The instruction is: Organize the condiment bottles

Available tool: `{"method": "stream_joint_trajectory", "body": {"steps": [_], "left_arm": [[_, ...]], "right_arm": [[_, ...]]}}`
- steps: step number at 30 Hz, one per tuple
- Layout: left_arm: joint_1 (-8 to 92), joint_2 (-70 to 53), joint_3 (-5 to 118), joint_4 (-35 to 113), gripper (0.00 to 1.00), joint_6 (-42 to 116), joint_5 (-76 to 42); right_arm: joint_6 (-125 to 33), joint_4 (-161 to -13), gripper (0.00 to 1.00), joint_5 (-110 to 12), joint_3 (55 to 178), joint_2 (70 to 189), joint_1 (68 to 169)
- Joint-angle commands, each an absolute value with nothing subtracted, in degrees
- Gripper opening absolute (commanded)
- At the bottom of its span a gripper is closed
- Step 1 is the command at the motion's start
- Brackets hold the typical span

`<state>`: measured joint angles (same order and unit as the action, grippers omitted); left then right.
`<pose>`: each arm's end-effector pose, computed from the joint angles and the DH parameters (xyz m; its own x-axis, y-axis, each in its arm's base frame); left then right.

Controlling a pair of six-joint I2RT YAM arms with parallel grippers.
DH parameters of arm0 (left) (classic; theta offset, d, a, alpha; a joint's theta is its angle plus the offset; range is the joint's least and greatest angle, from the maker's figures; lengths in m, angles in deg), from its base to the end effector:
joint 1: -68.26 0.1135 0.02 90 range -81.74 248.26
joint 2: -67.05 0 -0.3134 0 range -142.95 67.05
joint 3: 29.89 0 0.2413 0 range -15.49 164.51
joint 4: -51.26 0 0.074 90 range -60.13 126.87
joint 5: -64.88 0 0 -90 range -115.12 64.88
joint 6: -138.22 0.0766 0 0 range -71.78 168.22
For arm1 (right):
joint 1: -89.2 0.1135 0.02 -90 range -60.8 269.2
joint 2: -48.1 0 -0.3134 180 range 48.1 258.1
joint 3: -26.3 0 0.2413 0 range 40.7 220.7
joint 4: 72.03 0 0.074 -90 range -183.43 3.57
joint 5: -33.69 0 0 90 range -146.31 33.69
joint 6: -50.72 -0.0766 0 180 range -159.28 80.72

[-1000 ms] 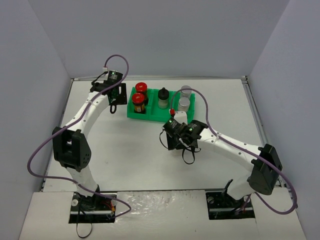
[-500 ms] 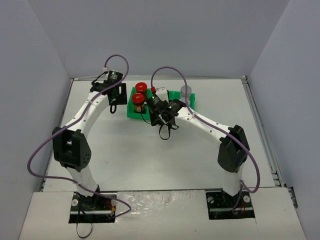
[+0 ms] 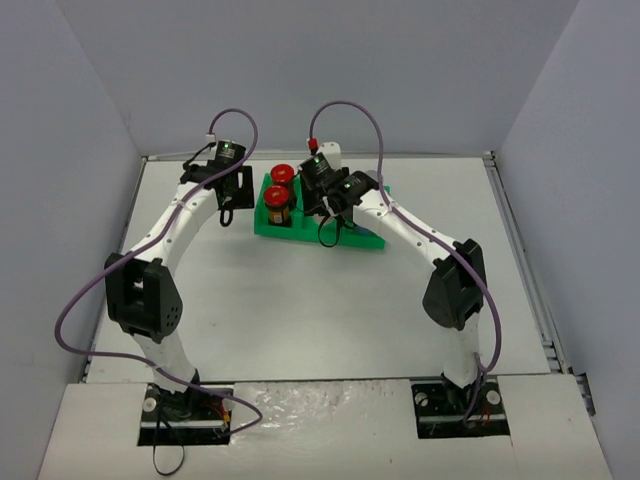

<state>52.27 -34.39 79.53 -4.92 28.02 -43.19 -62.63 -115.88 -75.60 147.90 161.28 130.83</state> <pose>0.4093 -0.0926 0.3447 -0.6944 -0.1425 -0.7054 -0.1882 0.9820 -0.0131 0.3915 0.3141 0.3521 -0.5666 -0.0031 -0.8240 -0.2192 0.9645 0.1471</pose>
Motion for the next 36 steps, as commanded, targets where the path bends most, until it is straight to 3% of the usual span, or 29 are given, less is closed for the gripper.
{"method": "stream_joint_trajectory", "body": {"steps": [1, 36], "left_arm": [[52.7, -32.44, 83.38, -4.36, 0.94, 27.75, -44.36], [52.79, -32.43, 83.65, -4.97, 0.94, 28.45, -45.33]], "right_arm": [[-60.99, -112.25, 0.0, -76.35, 151.44, 162.98, 130.42], [-62.57, -105.41, 0.0, -77.22, 145.91, 168.25, 127.61]]}}
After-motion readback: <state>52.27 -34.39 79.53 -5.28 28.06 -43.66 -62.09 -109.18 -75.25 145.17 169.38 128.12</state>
